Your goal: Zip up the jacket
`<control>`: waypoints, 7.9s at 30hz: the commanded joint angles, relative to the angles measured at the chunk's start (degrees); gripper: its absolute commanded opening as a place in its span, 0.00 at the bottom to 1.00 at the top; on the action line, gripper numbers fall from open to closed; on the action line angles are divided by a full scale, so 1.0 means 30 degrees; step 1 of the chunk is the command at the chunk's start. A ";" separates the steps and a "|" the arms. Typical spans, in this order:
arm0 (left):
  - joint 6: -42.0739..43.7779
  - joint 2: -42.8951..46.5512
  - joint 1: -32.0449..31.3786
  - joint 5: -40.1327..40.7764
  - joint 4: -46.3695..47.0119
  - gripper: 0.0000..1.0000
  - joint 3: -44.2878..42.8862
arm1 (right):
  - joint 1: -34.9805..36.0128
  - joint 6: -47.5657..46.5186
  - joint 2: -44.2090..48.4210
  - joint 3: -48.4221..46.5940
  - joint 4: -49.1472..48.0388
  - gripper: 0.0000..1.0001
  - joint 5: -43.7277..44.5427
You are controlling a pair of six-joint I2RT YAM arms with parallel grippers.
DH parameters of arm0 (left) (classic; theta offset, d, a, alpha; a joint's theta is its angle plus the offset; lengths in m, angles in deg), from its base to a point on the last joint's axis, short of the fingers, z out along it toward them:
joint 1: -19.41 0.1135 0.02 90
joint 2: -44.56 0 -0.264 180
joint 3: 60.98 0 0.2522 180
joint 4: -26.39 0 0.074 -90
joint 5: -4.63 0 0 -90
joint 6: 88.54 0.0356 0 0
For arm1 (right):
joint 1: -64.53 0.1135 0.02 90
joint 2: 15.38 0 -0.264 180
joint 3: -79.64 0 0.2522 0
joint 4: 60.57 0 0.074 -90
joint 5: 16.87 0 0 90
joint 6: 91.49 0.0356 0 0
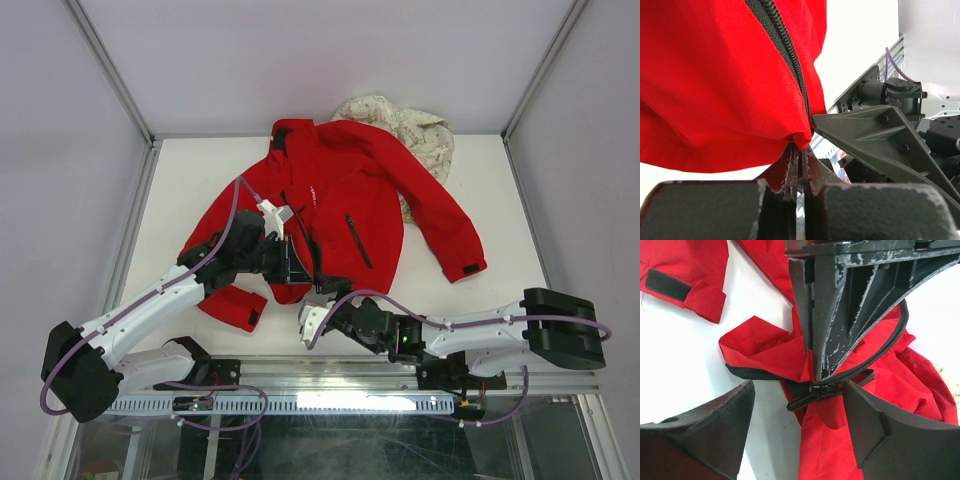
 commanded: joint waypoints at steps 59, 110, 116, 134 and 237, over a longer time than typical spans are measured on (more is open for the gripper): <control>-0.0313 0.0215 -0.0024 -0.0496 0.0880 0.00 0.0099 | -0.0238 0.0298 0.3077 -0.0773 0.3787 0.21 0.0168; -0.0284 -0.0092 -0.0039 -0.0669 0.0881 0.00 -0.0142 | -0.0245 -0.0089 0.2730 -0.0872 0.2676 0.71 0.1025; -0.0284 -0.0092 -0.0042 -0.0669 0.0888 0.00 -0.0096 | -0.0234 -0.0089 0.2988 -0.1169 0.3005 0.71 0.1025; 0.0106 -0.2259 0.0613 -0.0136 0.0836 0.00 -0.2745 | -0.3518 0.3143 0.3408 -0.3898 0.6592 0.49 -0.0983; 0.0976 -0.3256 0.2118 -0.2015 0.0529 0.00 -0.3790 | -1.0111 0.9793 -0.0443 -0.8700 1.3539 0.39 -1.0781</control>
